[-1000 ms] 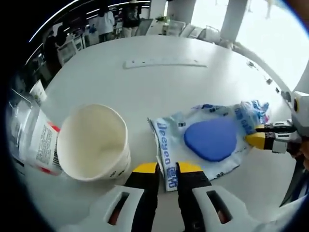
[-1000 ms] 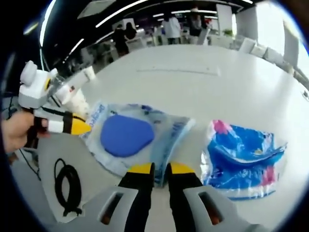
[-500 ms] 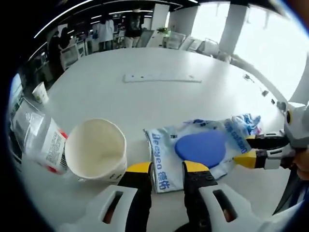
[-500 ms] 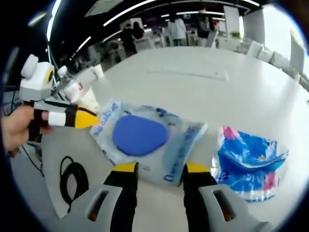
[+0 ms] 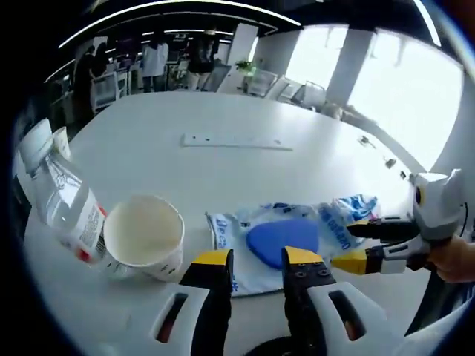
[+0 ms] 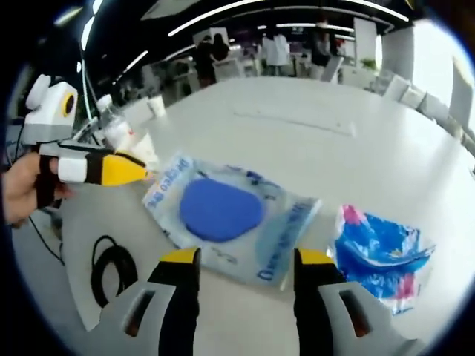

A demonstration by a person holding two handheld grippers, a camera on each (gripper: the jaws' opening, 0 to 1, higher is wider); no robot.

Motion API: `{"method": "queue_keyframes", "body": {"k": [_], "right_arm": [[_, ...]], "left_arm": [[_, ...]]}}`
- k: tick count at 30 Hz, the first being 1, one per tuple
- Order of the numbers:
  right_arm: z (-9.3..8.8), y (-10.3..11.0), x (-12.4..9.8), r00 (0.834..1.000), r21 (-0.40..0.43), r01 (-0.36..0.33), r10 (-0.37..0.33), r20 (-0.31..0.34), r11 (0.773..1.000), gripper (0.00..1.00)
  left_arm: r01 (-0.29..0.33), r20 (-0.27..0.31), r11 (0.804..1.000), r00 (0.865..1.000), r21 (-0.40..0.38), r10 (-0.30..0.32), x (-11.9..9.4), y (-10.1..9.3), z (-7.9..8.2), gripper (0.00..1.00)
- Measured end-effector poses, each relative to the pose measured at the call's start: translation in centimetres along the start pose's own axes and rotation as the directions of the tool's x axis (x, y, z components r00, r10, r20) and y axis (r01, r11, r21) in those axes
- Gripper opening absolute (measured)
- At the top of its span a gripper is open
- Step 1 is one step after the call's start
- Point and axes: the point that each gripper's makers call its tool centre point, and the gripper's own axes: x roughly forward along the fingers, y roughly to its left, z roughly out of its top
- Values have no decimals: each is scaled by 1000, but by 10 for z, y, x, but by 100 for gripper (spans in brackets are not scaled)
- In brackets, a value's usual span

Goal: Arrange the tabletop items into an orderly group along one side of the table until the central work area is clear of visible clutter.

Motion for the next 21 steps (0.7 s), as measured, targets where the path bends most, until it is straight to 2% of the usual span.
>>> {"method": "queue_keyframes", "body": {"k": [2, 5, 12, 16, 21], "right_arm": [[1, 2, -2, 1000, -6, 0, 0, 2, 1000, 48], [2, 2, -8, 1000, 9, -1, 1, 9, 1000, 48], [4, 6, -15, 1000, -2, 0, 0, 19, 1000, 49], [5, 8, -20, 1000, -8, 1, -1, 24, 1000, 55], [6, 14, -27, 999, -14, -10, 11, 32, 1000, 57]], "left_arm": [[-1, -1, 1000, 1000, -4, 1, -3, 2, -1, 24], [-2, -4, 1000, 1000, -7, 2, -7, 2, -4, 32], [7, 4, 1000, 1000, -5, -7, -17, 1, -7, 39], [1, 19, 1000, 1000, 18, -2, -23, -2, -4, 54], [-8, 27, 999, 1000, 47, 7, -30, -4, -2, 62]]}}
